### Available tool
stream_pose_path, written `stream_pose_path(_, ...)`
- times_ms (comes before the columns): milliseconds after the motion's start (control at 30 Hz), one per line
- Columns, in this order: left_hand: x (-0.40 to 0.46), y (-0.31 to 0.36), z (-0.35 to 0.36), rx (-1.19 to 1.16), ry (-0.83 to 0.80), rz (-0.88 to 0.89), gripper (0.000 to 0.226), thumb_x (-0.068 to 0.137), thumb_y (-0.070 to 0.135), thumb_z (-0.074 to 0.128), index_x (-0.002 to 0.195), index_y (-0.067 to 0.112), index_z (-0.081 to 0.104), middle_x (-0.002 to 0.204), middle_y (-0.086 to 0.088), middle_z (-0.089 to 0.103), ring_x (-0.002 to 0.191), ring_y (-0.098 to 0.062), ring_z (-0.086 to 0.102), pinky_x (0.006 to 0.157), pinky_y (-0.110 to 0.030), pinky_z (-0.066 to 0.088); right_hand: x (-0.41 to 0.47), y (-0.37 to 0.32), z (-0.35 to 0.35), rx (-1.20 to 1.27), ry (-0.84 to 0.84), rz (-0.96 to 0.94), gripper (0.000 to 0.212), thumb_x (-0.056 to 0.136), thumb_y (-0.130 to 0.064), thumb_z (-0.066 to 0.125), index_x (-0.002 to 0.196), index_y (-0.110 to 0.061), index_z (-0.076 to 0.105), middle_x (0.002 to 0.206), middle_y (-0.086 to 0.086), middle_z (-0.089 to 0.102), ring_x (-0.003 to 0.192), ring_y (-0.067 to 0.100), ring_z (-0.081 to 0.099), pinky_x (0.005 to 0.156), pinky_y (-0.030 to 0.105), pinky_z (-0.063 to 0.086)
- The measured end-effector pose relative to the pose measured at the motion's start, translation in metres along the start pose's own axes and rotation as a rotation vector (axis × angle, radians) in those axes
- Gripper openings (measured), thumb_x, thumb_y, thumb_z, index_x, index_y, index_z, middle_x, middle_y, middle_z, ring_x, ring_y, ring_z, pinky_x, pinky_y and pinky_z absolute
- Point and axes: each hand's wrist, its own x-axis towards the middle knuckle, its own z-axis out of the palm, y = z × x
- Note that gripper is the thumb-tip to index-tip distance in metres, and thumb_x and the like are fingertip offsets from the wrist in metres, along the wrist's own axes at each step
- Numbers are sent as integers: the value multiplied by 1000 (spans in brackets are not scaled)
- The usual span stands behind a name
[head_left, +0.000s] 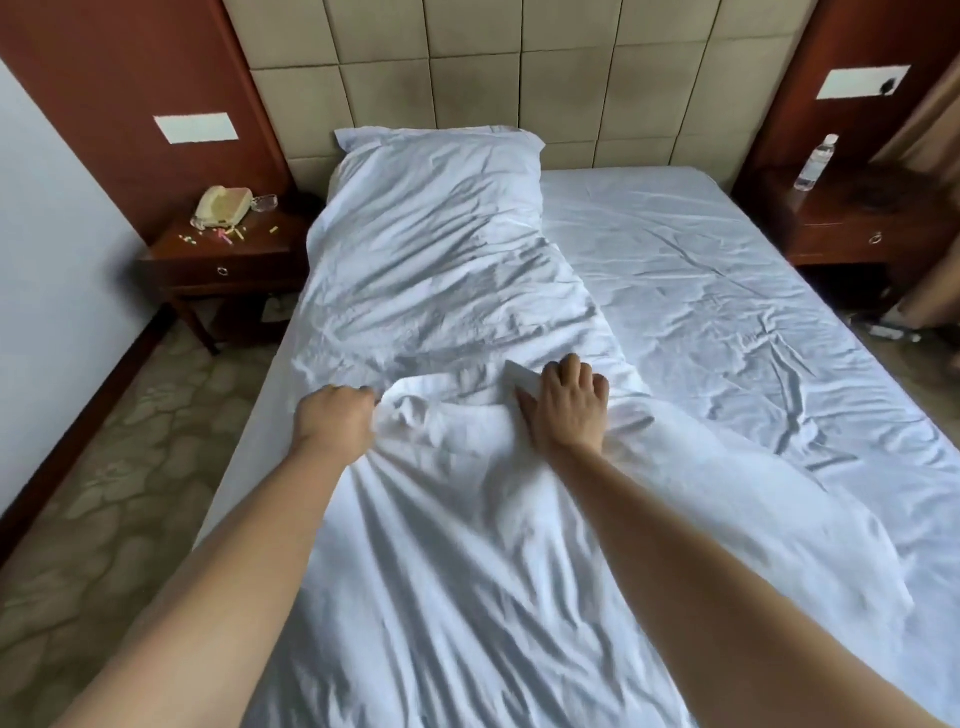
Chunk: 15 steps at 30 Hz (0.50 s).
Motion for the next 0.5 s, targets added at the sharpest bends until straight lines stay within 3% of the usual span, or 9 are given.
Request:
stream_pose_path(100, -2, 12, 45, 77, -135, 171, 27, 86, 24, 50, 110, 21, 62, 114, 0, 64, 113, -22, 55, 86, -29, 45, -34, 12, 57, -171, -788, -134, 56, 90, -36, 52, 142, -20, 38, 152, 8, 30, 134, 26, 37, 109, 41, 25)
stream_pose_path(133, -3, 17, 58, 105, -192, 255, 27, 87, 27, 48, 109, 20, 63, 116, -1, 64, 114, -22, 54, 88, -28, 42, -43, 17, 68, -197, -959, -163, 62, 90, -33, 52, 147, -29, 29, 157, 7, 22, 138, 25, 34, 112, 42, 23)
stream_pose_path(200, -5, 26, 78, 69, -353, 391, 28, 90, 31, 44, 107, 20, 64, 116, -1, 63, 115, -22, 52, 89, -28, 38, -49, 26, 76, -204, -1098, -188, 68, 90, -37, 52, 150, -39, 20, 155, 1, 29, 139, 23, 35, 113, 41, 24)
stream_pose_path(300, -4, 34, 91, -59, -584, 505, 31, 86, 46, 44, 99, 25, 63, 118, 0, 57, 117, -19, 47, 99, -31, 30, -45, 35, 77, -204, -1012, -192, 53, 94, -39, 44, 146, -31, 36, 142, 1, 49, 131, 19, 45, 110, 37, 26)
stream_pose_path(367, 1, 31, 94, -165, -730, 446, 36, 79, 59, 45, 98, 32, 57, 124, 4, 55, 119, -17, 45, 104, -33, 27, -44, 34, 79, -165, -960, -143, 44, 96, -37, 39, 137, -23, 48, 132, 5, 57, 122, 22, 53, 103, 35, 35)
stream_pose_path(500, 11, 1, 87, -273, -1067, 228, 91, 65, 76, 63, 140, 28, 41, 145, 7, 42, 134, -17, 39, 108, -30, 32, -39, 24, 61, 32, -652, 94, 36, 102, -36, 27, 119, -14, 51, 120, 16, 62, 108, 34, 59, 86, 36, 45)
